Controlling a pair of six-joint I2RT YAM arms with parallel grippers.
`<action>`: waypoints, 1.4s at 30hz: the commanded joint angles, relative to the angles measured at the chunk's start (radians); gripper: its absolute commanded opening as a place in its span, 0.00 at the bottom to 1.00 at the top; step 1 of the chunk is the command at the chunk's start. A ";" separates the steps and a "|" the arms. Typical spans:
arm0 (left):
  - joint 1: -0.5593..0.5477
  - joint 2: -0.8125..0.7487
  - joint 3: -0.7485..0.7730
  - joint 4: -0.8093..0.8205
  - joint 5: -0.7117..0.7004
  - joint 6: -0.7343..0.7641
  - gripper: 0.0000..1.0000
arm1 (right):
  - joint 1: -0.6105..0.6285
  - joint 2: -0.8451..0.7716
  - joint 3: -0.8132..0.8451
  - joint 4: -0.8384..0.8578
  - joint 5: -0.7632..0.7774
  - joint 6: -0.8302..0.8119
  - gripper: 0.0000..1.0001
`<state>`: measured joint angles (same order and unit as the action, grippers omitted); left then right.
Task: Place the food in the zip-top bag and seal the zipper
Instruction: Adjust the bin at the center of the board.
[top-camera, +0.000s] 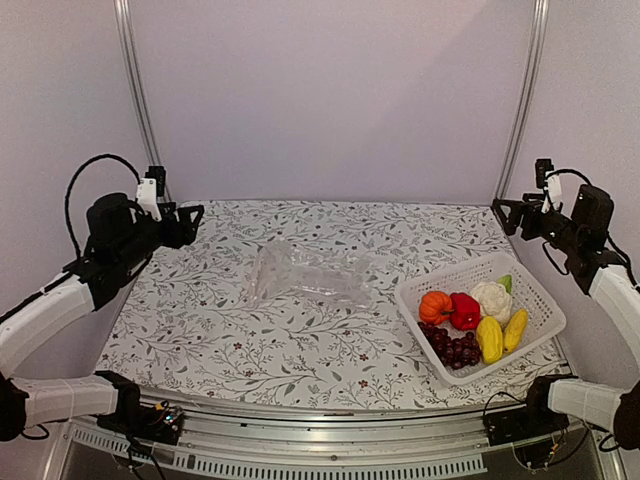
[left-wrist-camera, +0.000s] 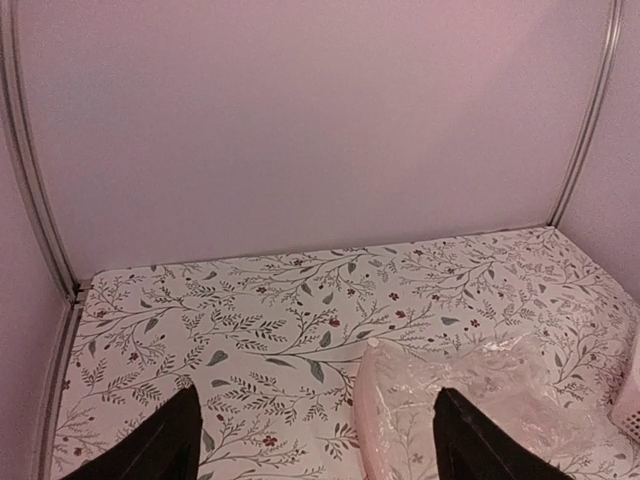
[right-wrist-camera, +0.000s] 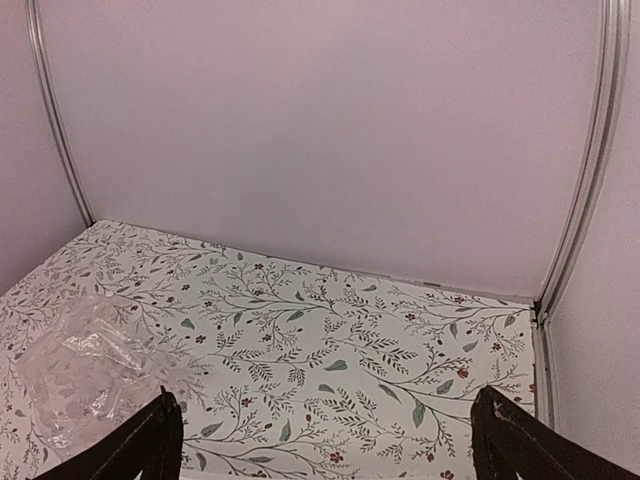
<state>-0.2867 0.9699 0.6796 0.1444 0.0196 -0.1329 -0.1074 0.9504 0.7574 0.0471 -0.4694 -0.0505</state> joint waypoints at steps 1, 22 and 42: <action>-0.017 -0.002 -0.011 0.015 0.036 -0.007 0.79 | -0.008 0.027 0.022 -0.043 -0.125 -0.046 0.99; -0.051 0.039 0.006 -0.022 0.037 0.006 0.78 | 0.680 0.268 0.119 -0.666 0.109 -0.430 0.88; -0.053 0.046 0.020 -0.043 0.049 0.017 0.78 | 0.874 0.618 0.334 -0.869 0.243 -0.404 0.56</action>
<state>-0.3275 1.0218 0.6800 0.1265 0.0601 -0.1246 0.7437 1.5127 1.0500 -0.7723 -0.2718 -0.4240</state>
